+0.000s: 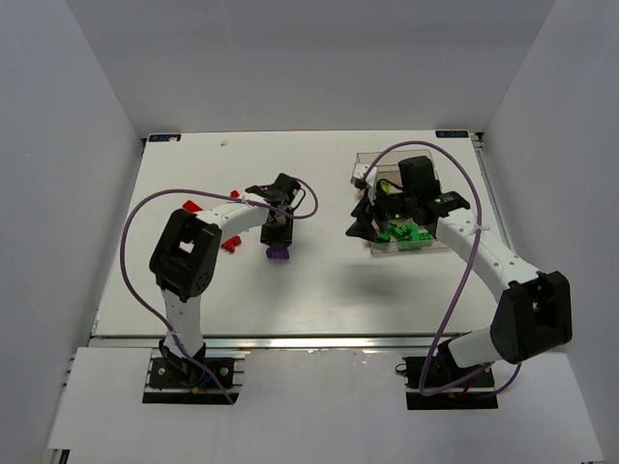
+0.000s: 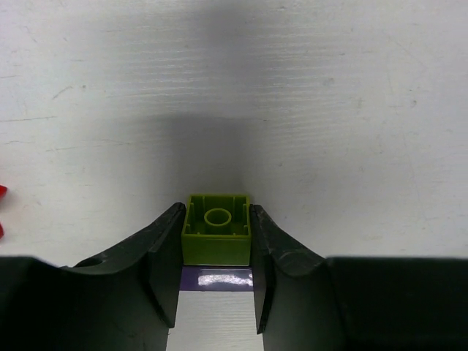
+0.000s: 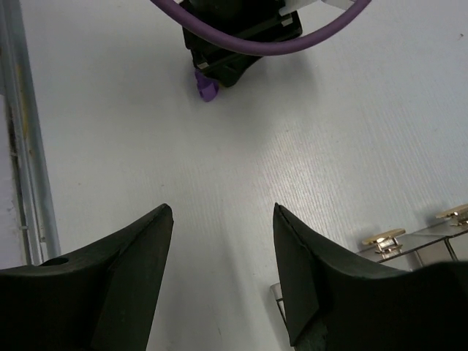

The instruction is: Sort the legos into containers by color

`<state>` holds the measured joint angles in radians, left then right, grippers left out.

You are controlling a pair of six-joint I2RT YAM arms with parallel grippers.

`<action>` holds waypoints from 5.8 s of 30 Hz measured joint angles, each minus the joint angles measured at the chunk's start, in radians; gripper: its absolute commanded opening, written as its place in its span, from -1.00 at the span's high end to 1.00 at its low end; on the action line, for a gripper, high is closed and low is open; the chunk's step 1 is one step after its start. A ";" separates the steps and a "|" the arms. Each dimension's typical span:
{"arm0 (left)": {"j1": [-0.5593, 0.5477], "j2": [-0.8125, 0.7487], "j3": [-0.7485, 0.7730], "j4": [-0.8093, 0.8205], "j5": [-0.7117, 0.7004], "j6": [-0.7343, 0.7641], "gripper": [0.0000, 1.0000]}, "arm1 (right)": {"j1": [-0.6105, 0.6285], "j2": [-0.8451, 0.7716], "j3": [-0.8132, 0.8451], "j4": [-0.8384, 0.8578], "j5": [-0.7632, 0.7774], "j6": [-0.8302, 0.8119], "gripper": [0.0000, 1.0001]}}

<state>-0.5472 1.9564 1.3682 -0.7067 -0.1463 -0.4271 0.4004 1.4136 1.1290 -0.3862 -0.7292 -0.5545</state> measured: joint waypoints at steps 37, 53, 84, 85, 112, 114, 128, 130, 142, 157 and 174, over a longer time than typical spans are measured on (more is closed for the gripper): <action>0.009 -0.356 -0.231 0.663 0.355 -0.576 1.00 | 0.185 0.212 0.108 0.225 0.414 1.066 -0.25; 0.015 -0.353 -0.272 0.708 0.337 -0.597 1.00 | 0.195 0.240 0.097 0.276 0.397 1.064 1.00; 0.045 -0.281 -0.203 0.721 0.468 -0.565 1.00 | -0.256 0.050 -0.068 0.256 0.507 0.516 1.00; 0.034 -0.273 -0.194 0.716 0.470 -0.559 1.00 | -0.268 0.074 -0.051 0.253 0.525 0.513 1.00; -0.165 0.089 0.227 0.606 0.473 -0.406 0.86 | -0.495 0.235 0.094 0.140 0.268 0.330 -0.64; -0.165 0.134 0.291 0.602 0.455 -0.387 0.86 | -0.532 0.176 0.078 0.131 0.145 0.274 -0.19; -0.166 0.514 0.784 0.590 0.256 -0.221 0.52 | -0.544 0.058 -0.036 0.089 -0.195 0.169 0.92; -0.166 0.549 0.816 0.582 0.224 -0.211 0.31 | -0.544 0.041 -0.054 0.090 -0.206 0.171 0.85; -0.166 0.640 0.939 0.544 0.132 -0.206 -0.44 | -0.544 -0.019 -0.114 0.129 -0.262 0.207 0.24; -0.102 0.139 0.382 0.549 0.094 -0.174 1.00 | -0.526 -0.129 -0.191 0.258 -0.280 0.107 -0.79; 0.306 -0.489 -0.333 0.092 0.014 -0.143 -0.61 | -0.212 -0.037 -0.130 0.147 -0.304 -0.045 -0.64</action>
<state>-0.2413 1.4673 1.0355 -0.6151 -0.1322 -0.5697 0.1879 1.3766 0.9985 -0.2394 -1.0332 -0.5991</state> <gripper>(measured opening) 0.799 0.785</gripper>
